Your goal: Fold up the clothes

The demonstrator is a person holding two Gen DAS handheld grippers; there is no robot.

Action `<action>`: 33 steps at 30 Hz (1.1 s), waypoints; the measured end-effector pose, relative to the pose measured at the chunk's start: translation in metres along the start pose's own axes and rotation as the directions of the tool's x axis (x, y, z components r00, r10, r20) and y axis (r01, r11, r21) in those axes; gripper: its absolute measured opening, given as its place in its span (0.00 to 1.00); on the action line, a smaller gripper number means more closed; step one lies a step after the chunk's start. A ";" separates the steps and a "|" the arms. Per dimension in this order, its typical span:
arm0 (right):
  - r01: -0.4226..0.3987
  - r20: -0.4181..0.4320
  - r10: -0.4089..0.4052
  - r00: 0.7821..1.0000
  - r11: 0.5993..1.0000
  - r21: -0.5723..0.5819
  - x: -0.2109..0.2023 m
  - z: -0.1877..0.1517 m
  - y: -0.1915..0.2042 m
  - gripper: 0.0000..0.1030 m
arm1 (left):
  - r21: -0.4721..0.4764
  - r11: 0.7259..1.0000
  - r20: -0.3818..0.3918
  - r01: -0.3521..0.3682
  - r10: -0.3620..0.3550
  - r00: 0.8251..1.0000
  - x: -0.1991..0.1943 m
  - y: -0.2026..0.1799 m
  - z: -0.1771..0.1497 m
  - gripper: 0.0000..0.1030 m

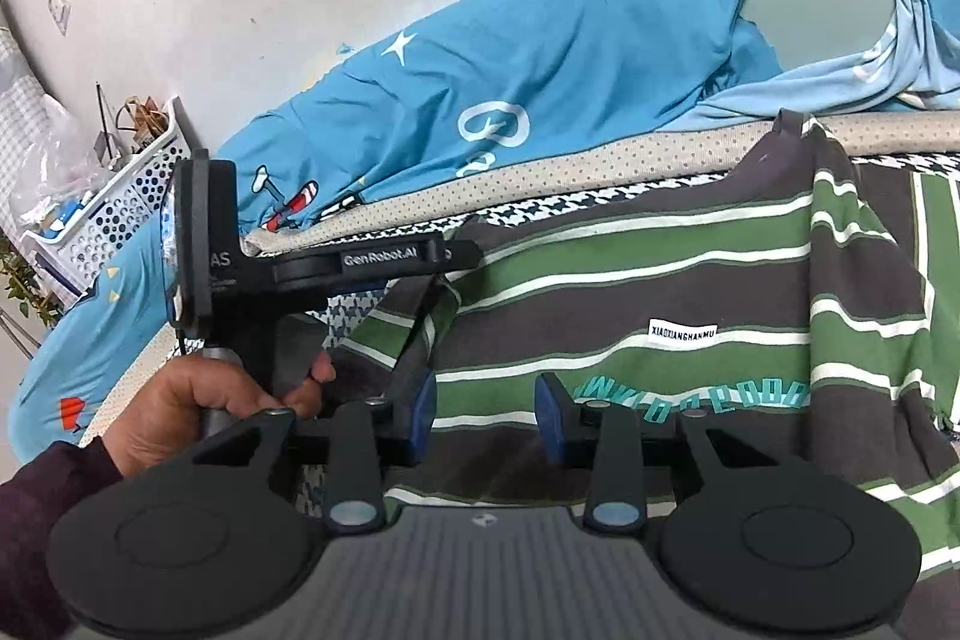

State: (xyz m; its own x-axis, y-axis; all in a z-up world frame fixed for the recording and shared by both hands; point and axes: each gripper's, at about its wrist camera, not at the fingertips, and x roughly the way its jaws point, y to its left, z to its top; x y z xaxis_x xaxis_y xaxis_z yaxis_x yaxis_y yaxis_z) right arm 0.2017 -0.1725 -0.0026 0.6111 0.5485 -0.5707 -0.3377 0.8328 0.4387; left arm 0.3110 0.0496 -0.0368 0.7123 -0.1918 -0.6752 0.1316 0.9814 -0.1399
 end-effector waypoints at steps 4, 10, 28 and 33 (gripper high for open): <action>0.001 0.002 -0.001 1.000 1.000 -0.008 0.001 0.001 0.001 0.35 | -0.003 1.000 -0.007 0.015 -0.015 1.000 0.005 -0.006 -0.001 0.65; 0.002 0.006 -0.002 1.000 1.000 -0.004 0.001 -0.001 0.003 0.35 | -0.004 0.998 0.007 0.058 -0.058 0.998 0.001 -0.007 -0.003 0.25; 0.065 0.046 -0.065 0.997 0.998 0.002 -0.011 0.007 0.005 0.35 | 0.082 0.991 -0.009 0.103 -0.103 0.995 -0.019 -0.023 -0.014 0.17; 0.084 0.066 -0.082 0.994 0.996 -0.026 -0.021 0.010 0.009 0.35 | 0.118 0.985 -0.026 0.128 -0.126 0.992 -0.025 -0.031 -0.017 0.17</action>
State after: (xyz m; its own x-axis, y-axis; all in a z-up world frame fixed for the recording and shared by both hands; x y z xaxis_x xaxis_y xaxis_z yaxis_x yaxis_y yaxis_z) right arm 0.1935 -0.1770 0.0202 0.6825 0.4719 -0.5581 -0.3032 0.8776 0.3713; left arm 0.2774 0.0237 -0.0285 0.6723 -0.3138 -0.6705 0.3021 0.9431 -0.1385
